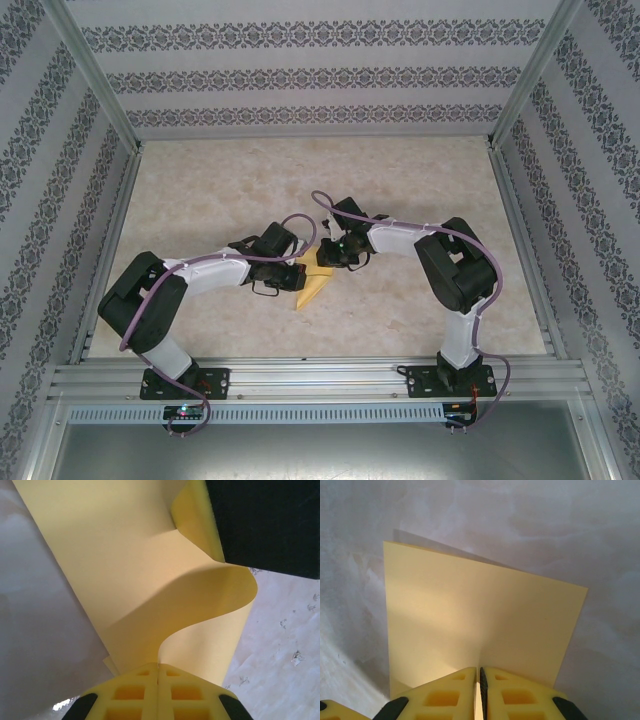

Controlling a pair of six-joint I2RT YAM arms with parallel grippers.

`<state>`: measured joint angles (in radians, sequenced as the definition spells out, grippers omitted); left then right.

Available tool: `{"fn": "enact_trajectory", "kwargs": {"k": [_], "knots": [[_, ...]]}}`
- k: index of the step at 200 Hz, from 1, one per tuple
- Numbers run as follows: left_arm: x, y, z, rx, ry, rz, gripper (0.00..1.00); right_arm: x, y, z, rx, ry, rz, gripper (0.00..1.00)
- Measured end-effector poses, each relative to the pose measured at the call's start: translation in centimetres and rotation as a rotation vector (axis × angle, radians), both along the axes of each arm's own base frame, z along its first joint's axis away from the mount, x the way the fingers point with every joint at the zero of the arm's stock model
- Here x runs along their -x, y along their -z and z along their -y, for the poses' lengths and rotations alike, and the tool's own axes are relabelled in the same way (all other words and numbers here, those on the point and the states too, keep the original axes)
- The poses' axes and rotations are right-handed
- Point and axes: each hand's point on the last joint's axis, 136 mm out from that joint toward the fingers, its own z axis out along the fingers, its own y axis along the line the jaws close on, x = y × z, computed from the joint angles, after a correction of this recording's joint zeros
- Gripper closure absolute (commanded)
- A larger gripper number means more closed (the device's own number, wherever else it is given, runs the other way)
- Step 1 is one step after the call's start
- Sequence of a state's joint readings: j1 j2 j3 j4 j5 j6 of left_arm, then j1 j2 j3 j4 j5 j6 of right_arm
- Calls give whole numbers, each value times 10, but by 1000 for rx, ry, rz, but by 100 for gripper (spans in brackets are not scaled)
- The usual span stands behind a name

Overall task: Fold a paper plane with a square sheet of paper (pick it up from the middle)
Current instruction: Third fold the triangle at the center of the table.

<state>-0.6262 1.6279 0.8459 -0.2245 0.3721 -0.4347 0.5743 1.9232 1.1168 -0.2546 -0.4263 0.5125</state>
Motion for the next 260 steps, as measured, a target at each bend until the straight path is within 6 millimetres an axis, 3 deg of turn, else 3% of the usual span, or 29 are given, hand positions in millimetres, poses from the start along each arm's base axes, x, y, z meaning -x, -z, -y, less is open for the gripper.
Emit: {"fn": "enact_trajectory", "kwargs": {"k": [107, 260], "knots": [[14, 13, -7, 0, -54, -77, 100, 2, 0, -2, -1, 0, -3, 85], [7, 12, -9, -25, -40, -35, 100, 1, 0, -2, -3, 3, -4, 85]]}}
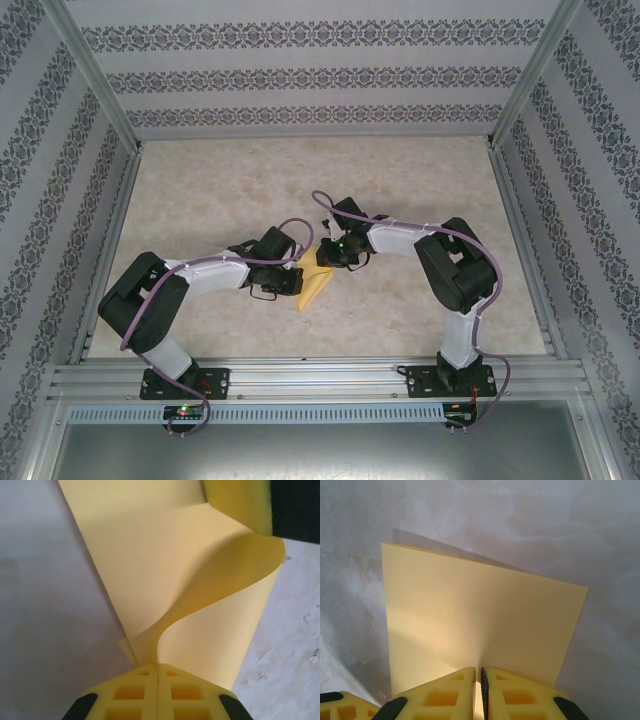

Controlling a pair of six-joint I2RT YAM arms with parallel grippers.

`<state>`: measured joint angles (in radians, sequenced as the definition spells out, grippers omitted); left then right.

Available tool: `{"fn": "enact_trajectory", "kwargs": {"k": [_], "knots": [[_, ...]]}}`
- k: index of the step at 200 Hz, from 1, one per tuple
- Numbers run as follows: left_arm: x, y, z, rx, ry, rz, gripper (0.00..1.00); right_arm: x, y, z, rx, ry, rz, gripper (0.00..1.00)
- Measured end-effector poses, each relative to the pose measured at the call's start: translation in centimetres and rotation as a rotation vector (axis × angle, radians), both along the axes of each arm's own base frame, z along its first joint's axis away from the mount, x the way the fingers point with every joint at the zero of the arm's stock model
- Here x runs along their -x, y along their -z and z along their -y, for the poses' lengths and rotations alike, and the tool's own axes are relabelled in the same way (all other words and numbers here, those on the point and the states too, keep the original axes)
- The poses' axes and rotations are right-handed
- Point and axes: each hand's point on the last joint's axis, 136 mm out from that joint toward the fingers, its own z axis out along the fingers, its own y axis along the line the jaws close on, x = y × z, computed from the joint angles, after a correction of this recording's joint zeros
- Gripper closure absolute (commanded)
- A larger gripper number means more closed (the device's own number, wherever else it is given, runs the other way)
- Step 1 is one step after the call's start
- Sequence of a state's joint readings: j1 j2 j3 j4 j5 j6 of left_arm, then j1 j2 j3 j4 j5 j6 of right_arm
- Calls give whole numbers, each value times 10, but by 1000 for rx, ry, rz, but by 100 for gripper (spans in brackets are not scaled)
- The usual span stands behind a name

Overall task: Fold a paper plane with a square sheet of paper (pick it up from the middle)
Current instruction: Third fold the triangle at the center of the table.

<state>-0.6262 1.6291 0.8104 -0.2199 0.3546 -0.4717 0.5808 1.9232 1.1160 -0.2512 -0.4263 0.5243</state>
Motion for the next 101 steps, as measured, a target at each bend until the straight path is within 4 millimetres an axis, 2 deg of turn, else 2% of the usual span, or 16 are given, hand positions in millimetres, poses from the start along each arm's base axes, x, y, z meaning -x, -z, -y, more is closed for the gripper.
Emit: {"fn": "enact_trajectory", "kwargs": {"k": [101], "knots": [[-4, 5, -1, -23, 2, 6, 100, 0, 0, 0, 0, 1, -1, 85]]}}
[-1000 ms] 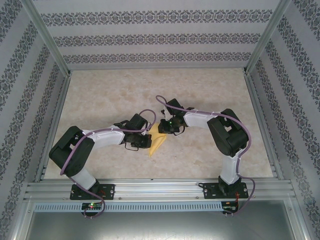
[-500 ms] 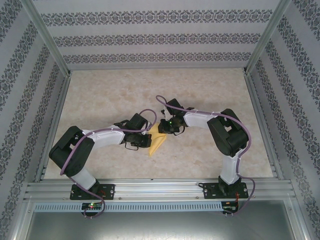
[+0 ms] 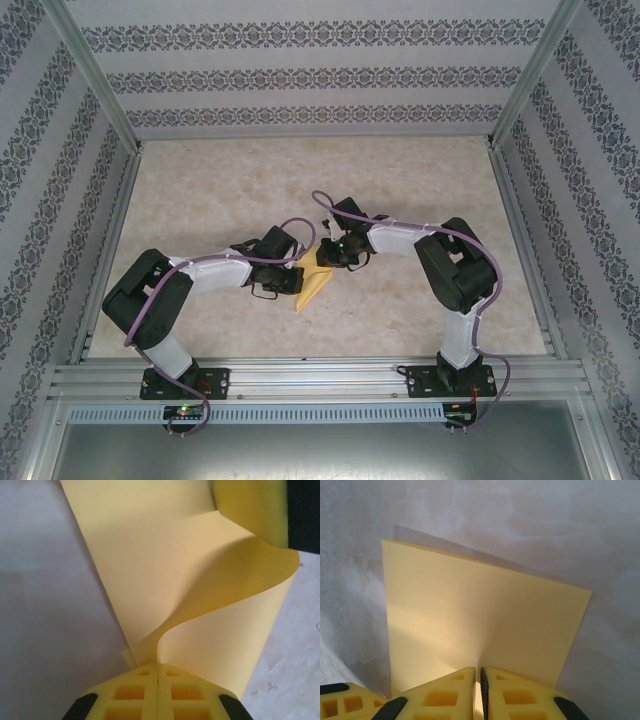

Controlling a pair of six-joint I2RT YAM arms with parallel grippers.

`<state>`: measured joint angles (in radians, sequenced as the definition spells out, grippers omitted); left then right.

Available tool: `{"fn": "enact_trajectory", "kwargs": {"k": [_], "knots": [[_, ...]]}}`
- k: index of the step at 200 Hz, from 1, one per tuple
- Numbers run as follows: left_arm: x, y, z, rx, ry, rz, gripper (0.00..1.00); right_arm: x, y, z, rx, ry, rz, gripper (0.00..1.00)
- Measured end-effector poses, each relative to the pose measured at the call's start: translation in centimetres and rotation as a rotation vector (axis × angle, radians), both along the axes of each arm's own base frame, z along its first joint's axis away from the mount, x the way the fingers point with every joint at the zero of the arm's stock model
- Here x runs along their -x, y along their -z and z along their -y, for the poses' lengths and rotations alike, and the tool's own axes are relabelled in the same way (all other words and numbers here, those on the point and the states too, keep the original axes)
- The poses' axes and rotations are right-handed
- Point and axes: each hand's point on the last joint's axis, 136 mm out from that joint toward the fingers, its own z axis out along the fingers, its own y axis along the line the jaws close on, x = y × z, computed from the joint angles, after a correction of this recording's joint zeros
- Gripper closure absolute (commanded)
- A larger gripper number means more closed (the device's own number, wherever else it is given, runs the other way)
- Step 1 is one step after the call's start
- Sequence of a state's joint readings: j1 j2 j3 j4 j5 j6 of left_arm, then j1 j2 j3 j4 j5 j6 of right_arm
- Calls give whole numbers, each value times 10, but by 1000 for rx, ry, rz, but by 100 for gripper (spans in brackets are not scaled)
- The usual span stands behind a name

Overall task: Fold a paper plane with a square sheet of paper (pick it up from the middle)
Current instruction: Third fold the triangle at the center of the table.

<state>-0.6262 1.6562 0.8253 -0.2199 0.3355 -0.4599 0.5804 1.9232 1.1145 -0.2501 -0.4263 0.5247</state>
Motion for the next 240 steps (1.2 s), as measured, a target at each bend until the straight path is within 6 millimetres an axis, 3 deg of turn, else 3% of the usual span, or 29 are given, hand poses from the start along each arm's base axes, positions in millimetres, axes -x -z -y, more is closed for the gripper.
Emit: {"fn": "enact_trajectory", "kwargs": {"k": [84, 240], "knots": [[8, -2, -5, 8, -10, -5, 99, 0, 1, 0, 0, 3, -1, 85], [5, -2, -3, 5, 1, 7, 98, 0, 1, 0, -4, 16, -6, 85]]}}
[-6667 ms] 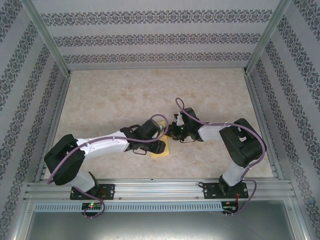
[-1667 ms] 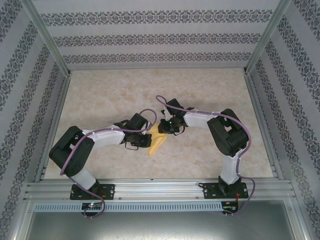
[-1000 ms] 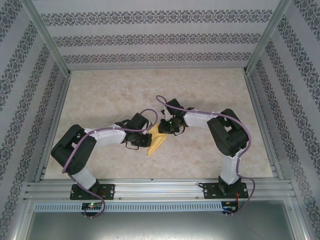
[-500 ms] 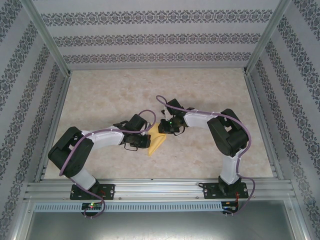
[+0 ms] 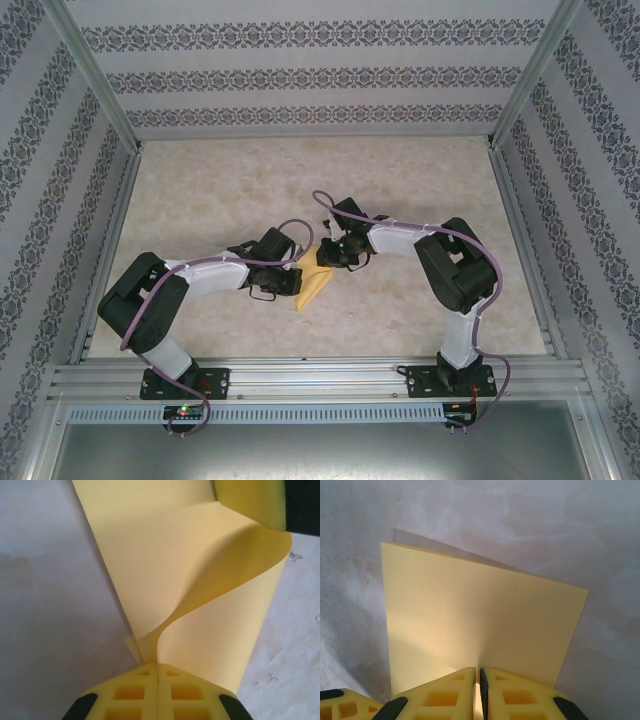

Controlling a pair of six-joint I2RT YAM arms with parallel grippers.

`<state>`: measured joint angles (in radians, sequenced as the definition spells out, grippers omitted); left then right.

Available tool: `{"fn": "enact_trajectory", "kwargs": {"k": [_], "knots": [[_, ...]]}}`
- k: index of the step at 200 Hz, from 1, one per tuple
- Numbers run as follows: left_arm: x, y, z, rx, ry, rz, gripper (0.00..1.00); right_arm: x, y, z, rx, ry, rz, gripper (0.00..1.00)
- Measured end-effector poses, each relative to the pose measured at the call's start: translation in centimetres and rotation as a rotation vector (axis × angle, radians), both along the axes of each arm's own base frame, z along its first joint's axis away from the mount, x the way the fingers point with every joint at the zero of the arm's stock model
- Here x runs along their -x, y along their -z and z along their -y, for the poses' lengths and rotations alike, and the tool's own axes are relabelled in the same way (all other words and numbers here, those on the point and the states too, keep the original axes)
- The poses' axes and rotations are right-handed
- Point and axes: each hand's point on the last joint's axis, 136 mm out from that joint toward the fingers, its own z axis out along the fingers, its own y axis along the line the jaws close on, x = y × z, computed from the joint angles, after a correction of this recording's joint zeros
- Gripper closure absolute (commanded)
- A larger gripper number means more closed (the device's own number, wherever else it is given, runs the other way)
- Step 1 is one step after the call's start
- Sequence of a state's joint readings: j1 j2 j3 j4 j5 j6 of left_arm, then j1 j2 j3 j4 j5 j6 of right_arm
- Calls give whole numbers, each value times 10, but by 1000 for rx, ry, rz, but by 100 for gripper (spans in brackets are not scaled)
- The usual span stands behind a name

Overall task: Fold a paper plane with a square sheet of paper (pick it up from the middle)
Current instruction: Third fold the triangle at the center of the table.

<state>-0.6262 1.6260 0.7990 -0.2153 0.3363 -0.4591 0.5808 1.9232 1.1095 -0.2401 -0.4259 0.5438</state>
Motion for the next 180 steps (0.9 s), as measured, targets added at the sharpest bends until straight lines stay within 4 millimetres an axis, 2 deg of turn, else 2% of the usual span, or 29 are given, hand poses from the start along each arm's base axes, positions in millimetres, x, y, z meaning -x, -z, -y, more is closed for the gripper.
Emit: {"fn": "enact_trajectory", "kwargs": {"k": [103, 180], "knots": [[-3, -3, 2, 3, 9, 13, 98, 0, 0, 0, 0, 2, -1, 85], [-4, 2, 3, -3, 10, 4, 98, 0, 1, 0, -2, 3, 0, 85]]}}
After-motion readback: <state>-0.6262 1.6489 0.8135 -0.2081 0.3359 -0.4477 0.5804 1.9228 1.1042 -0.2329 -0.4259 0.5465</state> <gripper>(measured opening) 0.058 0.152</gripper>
